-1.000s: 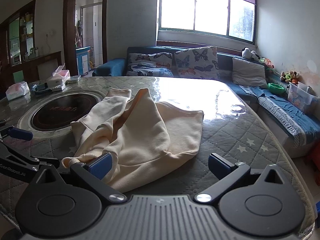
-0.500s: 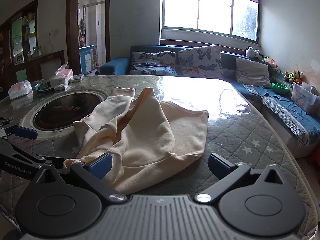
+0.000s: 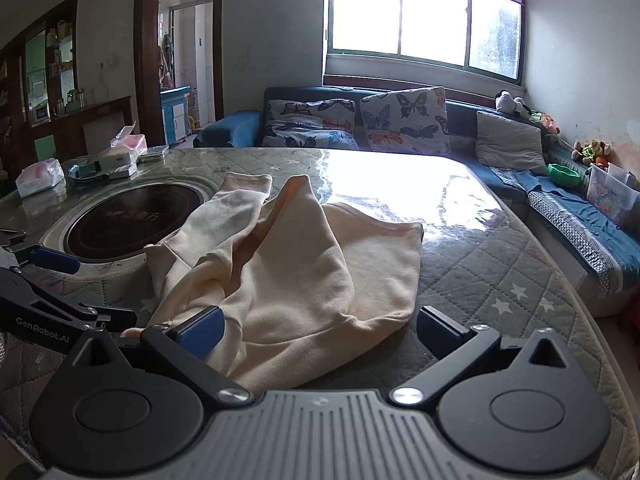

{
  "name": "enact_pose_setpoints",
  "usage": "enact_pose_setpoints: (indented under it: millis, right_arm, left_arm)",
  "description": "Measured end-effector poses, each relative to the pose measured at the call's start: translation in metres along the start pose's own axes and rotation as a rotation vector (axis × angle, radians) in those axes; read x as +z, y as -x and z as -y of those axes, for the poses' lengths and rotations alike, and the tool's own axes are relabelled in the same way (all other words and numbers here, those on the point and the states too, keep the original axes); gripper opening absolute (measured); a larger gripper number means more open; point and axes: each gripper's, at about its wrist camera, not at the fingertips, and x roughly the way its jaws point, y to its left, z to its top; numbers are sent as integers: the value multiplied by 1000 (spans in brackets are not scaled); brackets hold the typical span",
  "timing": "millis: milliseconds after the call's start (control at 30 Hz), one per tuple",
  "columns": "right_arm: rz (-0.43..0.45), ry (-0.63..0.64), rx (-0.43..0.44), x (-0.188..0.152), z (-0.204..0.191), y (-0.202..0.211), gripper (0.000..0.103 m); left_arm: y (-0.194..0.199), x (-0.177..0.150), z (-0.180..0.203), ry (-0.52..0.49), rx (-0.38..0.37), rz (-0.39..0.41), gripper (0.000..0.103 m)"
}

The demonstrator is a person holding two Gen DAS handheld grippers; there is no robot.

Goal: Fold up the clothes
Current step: 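Move both grippers toward the crumpled cream sweatshirt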

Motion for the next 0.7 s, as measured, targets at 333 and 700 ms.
enact_pose_setpoints:
  millis: [333,700]
  right_arm:
    - [-16,9,8,9,2,-14,103]
    - [-30,32,26,26,4,-32,103]
  left_arm:
    - [-10,11,-2,-4,0,-6,103]
    - [-24,31,-6,-4,2,-12,103]
